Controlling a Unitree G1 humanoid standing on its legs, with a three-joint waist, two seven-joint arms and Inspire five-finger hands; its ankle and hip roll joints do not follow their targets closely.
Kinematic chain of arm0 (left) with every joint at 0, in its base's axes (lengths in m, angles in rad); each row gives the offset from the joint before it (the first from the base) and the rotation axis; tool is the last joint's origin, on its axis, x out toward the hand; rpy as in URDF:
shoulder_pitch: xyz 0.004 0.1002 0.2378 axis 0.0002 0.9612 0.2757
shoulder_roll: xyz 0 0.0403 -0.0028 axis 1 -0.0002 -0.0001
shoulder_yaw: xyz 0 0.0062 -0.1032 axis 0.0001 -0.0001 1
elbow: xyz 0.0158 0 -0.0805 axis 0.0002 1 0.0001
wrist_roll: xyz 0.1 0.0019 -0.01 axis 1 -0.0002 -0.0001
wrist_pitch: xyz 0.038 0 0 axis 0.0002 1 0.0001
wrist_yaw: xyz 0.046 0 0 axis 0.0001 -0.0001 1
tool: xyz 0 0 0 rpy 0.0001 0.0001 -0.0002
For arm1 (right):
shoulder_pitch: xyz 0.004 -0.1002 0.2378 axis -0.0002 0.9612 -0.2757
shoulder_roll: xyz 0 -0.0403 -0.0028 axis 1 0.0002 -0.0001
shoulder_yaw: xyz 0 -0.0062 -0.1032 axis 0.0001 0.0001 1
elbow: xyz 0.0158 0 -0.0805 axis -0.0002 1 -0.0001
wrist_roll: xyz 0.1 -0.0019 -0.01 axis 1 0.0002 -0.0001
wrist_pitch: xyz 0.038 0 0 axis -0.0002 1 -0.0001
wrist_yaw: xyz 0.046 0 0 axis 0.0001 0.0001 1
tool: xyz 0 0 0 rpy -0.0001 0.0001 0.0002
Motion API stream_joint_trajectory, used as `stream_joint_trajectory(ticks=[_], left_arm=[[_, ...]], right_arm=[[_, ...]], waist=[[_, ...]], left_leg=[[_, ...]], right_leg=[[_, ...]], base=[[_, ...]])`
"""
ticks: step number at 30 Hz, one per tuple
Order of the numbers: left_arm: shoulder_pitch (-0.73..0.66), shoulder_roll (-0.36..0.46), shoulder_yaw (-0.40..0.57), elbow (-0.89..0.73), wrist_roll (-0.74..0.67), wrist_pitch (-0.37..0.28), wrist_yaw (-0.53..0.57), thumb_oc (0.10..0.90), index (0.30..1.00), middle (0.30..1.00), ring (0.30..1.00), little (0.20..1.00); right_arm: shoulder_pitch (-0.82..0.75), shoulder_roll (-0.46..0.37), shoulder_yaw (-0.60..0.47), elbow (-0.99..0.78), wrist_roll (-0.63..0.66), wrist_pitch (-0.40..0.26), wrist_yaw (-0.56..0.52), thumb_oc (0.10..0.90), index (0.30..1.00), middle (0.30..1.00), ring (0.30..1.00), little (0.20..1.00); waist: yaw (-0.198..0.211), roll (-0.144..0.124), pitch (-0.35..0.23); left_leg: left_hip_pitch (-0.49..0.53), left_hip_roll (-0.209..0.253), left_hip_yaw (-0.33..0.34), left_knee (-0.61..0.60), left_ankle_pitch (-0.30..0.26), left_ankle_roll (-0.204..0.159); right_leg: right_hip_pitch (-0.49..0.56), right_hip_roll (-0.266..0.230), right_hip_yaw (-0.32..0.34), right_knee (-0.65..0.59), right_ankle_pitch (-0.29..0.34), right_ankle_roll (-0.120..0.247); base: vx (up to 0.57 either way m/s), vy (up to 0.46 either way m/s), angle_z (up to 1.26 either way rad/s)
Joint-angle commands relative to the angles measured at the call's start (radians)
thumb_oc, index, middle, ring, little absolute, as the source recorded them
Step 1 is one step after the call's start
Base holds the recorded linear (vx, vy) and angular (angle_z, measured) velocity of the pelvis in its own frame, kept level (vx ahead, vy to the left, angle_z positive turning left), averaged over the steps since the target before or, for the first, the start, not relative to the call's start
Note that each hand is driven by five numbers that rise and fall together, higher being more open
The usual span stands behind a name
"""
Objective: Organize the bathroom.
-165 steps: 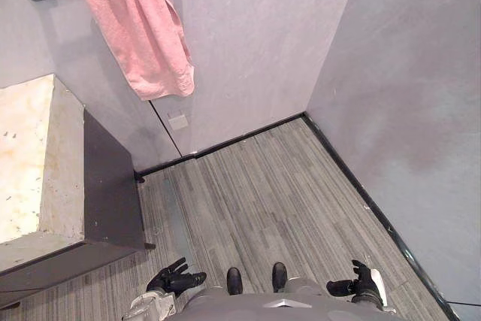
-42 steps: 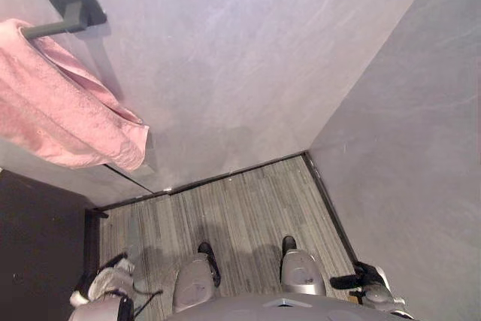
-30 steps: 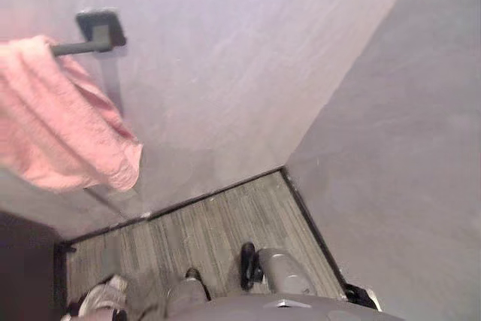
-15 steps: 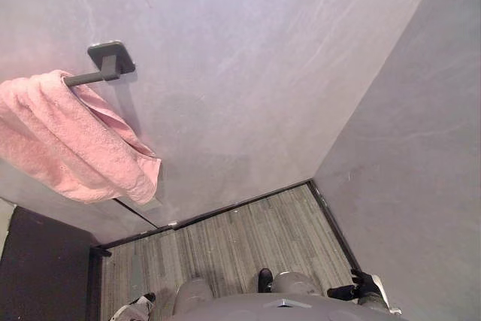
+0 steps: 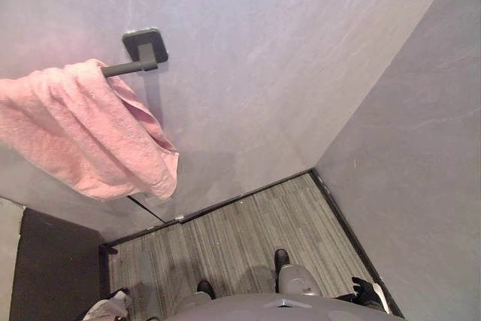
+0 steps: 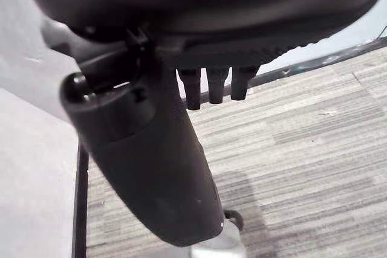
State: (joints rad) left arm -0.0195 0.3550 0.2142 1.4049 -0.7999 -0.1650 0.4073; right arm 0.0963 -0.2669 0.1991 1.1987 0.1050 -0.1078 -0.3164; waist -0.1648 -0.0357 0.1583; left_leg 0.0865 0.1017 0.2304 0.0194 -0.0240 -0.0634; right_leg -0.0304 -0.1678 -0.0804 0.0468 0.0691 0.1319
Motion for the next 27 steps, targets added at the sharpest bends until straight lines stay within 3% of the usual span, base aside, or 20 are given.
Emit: stream_joint_trajectory(ticks=[1,5,6,13,17,23,27], left_arm=[[-0.03,0.083,-0.003,-0.109,0.195,-0.123,0.027,0.8,0.9,0.9,0.9,0.9],[-0.059,0.146,-0.02,-0.278,0.235,-0.093,0.101,0.8,0.9,0.9,0.9,0.9],[-0.072,0.161,-0.027,-0.361,0.242,-0.064,0.147,0.8,0.9,0.9,0.9,0.9],[-0.163,0.195,-0.086,-0.699,0.386,0.014,0.297,0.8,0.9,0.9,0.9,0.9],[-0.209,0.193,-0.118,-0.93,0.452,0.07,0.392,0.8,0.9,0.9,0.9,0.9],[-0.23,0.128,-0.129,-1.146,0.474,0.041,0.488,0.8,0.9,0.9,0.9,0.9],[-0.251,0.093,-0.148,-1.277,0.506,0.065,0.505,0.8,0.9,0.9,0.9,0.9]], right_arm=[[-0.072,-0.166,-0.075,-0.156,0.108,-0.071,0.126,0.8,0.9,0.9,0.9,0.9],[-0.11,-0.258,-0.099,-0.302,0.193,-0.095,0.311,0.8,0.9,0.9,0.9,0.9],[-0.136,-0.294,-0.101,-0.379,0.22,-0.074,0.373,0.8,0.9,0.9,0.9,0.9],[-0.232,-0.397,-0.075,-0.684,0.266,0.002,0.46,0.8,0.9,0.9,0.9,0.9],[-0.333,-0.406,-0.039,-0.814,0.276,0.103,0.52,0.8,0.9,0.9,0.9,0.9],[-0.524,-0.376,0.066,-0.886,0.312,0.209,0.539,0.8,0.9,0.9,0.9,0.9],[-0.701,-0.322,0.175,-0.936,0.325,0.312,0.52,0.8,0.9,0.9,0.9,0.9]], waist=[[-0.004,0.012,-0.009],[0.01,0.004,-0.022],[0.015,0.001,-0.024],[0.033,-0.014,-0.032],[0.052,-0.018,-0.038],[0.086,-0.026,-0.043],[0.112,-0.031,-0.05]], left_leg=[[-0.013,0.069,0.002,0.099,-0.066,0.018],[-0.014,0.082,-0.008,0.1,-0.059,0.011],[-0.016,0.084,-0.015,0.1,-0.056,0.007],[-0.02,0.091,-0.026,0.094,-0.046,-0.005],[-0.023,0.091,-0.035,0.095,-0.045,-0.011],[-0.022,0.089,-0.048,0.104,-0.051,-0.014],[-0.018,0.089,-0.05,0.103,-0.054,-0.015]], right_leg=[[-0.063,0.004,0.018,0.092,-0.097,0.036],[-0.045,0.016,0.015,0.079,-0.102,0.027],[-0.043,0.019,0.014,0.079,-0.104,0.026],[-0.037,0.025,0.016,0.068,-0.098,0.032],[-0.026,0.03,0.018,0.05,-0.093,0.032],[-0.003,0.03,0.014,0.032,-0.093,0.026],[0.007,0.023,0.008,0.03,-0.097,0.026]], base=[[0.06,-0.155,-0.08],[0.02,-0.107,-0.05],[0.0,-0.072,0.01],[-0.01,-0.068,0.03],[0.0,-0.036,0.03],[0.01,0.004,0.06],[0.03,0.053,0.08]])
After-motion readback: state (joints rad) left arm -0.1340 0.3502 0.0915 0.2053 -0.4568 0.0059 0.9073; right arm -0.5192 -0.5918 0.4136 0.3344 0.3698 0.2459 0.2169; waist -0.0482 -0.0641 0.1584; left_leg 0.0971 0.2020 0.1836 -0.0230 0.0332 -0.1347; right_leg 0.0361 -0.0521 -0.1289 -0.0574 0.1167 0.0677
